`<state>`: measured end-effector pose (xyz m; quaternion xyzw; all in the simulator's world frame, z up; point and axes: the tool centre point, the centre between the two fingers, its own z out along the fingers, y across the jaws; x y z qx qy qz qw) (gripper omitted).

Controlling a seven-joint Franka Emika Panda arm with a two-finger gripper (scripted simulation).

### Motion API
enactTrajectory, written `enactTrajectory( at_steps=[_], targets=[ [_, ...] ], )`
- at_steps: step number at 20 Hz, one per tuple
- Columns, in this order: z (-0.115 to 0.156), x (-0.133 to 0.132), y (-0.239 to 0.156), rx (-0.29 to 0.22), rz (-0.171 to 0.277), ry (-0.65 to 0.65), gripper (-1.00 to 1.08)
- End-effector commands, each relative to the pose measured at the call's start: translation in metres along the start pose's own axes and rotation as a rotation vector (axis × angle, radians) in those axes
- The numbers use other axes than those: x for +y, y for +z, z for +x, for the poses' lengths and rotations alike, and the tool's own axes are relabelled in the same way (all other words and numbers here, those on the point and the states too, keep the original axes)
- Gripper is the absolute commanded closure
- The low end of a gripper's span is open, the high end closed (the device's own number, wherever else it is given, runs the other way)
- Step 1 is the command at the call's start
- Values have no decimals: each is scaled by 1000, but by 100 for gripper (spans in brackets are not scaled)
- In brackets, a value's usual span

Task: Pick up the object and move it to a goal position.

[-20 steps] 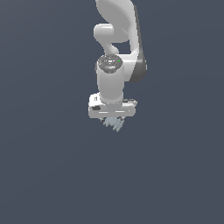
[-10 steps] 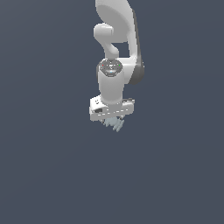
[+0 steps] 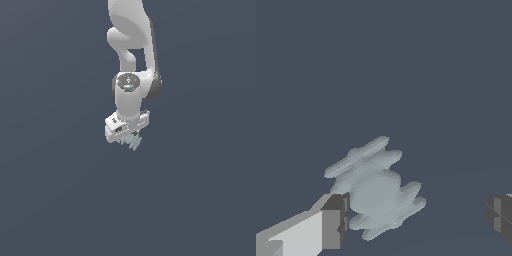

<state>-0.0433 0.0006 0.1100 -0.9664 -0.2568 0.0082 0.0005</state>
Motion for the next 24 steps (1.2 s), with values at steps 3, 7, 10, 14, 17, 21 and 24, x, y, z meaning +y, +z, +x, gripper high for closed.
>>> enactTrajectory(
  at_steps=[3,7,10,14,17,21,24],
  targets=[
    [-8,-7,13,2,-4,-139,-92],
    [-16,-13,24,4,-7,-262,-92],
    [-21,-18,30,6,-8,-344,-92],
    [-26,-24,38,9,-9,-433,-92],
    [-29,-27,41,11,-9,-483,-92],
    [-32,-30,45,13,-9,-528,-92],
    [-33,-31,46,14,-9,-544,-92]
  ],
)
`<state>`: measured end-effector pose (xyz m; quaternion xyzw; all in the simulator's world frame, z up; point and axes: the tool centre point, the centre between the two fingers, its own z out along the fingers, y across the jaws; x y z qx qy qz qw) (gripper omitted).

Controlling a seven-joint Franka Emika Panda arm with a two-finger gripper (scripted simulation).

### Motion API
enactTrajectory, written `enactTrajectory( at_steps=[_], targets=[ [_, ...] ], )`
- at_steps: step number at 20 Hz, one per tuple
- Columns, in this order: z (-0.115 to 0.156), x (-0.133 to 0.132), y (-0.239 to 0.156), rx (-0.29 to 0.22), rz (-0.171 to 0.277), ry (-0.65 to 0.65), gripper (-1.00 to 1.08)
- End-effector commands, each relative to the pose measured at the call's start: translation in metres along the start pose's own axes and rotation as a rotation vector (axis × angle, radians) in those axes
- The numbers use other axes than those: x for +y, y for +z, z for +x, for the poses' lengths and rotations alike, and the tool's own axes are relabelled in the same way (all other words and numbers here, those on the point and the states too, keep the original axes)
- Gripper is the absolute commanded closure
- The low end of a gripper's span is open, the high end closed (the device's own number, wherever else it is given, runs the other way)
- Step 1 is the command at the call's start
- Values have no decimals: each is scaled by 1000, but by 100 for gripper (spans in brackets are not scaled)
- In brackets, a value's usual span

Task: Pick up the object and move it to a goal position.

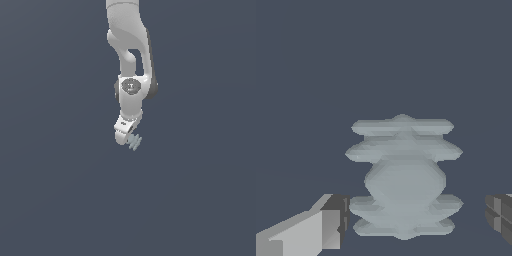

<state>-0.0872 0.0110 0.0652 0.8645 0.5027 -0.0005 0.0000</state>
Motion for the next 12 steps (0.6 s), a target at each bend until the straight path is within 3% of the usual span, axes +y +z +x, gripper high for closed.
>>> enactTrajectory(
  at_steps=[1,12],
  targets=[
    [0,-1,1,1,0,-13,-92],
    [0,-2,24,0,0,-11,-92]
  ],
)
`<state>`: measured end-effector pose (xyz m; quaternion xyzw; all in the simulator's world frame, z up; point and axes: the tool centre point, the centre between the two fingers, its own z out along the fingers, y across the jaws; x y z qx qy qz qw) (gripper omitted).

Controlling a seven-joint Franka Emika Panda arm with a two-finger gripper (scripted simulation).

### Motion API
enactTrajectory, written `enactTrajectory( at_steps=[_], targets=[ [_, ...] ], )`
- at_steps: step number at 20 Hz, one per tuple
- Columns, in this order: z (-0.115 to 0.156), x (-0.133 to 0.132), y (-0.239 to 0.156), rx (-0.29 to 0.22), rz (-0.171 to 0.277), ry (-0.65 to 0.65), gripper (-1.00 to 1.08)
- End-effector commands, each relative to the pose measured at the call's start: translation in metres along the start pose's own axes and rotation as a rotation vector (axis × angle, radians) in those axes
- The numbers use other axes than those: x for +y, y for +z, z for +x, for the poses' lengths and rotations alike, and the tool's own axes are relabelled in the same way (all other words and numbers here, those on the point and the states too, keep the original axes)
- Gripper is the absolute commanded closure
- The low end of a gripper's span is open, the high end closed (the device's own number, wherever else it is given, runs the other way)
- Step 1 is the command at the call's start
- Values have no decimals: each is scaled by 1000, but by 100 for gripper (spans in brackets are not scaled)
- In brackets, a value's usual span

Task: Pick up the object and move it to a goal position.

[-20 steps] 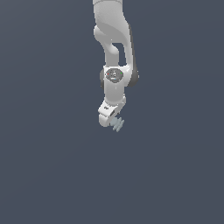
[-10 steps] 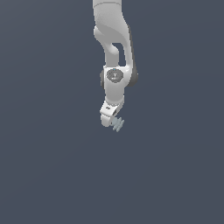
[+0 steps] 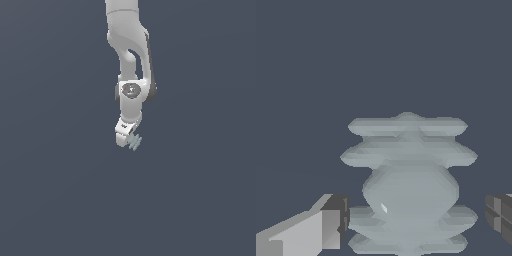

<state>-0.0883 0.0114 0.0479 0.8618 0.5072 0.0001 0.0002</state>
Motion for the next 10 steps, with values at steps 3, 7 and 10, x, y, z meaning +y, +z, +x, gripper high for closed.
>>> enactTrajectory(
  at_steps=[3,7,10],
  targets=[
    [0,-1,21,0,1,-2,-92],
    [0,-1,31,0,0,-3,-92],
    [0,0,34,0,0,-3,-92]
  ],
)
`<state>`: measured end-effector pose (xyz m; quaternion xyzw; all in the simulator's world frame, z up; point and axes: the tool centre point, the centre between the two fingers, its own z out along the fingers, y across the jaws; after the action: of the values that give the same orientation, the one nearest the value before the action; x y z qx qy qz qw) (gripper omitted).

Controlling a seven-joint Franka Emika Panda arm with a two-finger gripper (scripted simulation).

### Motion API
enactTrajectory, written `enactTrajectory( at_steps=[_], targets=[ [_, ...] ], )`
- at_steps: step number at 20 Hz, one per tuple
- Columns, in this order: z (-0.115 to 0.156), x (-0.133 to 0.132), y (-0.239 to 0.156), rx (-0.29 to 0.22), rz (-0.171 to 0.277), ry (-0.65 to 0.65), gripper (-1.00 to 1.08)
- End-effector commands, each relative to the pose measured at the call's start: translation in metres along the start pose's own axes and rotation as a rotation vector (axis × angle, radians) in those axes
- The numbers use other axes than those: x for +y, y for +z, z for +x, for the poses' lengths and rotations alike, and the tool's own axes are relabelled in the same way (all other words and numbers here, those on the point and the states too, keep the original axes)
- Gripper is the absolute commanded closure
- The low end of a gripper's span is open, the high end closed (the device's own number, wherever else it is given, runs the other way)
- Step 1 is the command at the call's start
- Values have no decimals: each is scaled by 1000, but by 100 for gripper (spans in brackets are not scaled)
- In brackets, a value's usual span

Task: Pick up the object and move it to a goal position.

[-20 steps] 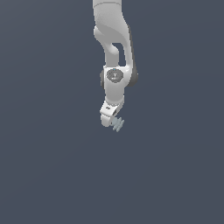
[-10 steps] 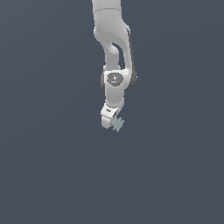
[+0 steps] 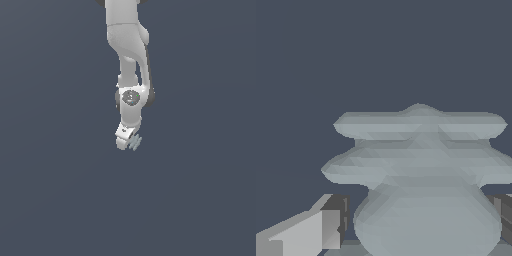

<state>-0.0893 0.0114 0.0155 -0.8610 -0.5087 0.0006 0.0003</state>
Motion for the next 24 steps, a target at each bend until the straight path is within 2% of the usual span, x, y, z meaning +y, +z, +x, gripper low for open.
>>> enactTrajectory(
  at_steps=[1,15,24],
  targets=[
    [0,0,1,0,-1,0,108],
    [3,0,-4,1,-3,0,108],
    [30,-7,-46,0,-3,0,108]
  ],
)
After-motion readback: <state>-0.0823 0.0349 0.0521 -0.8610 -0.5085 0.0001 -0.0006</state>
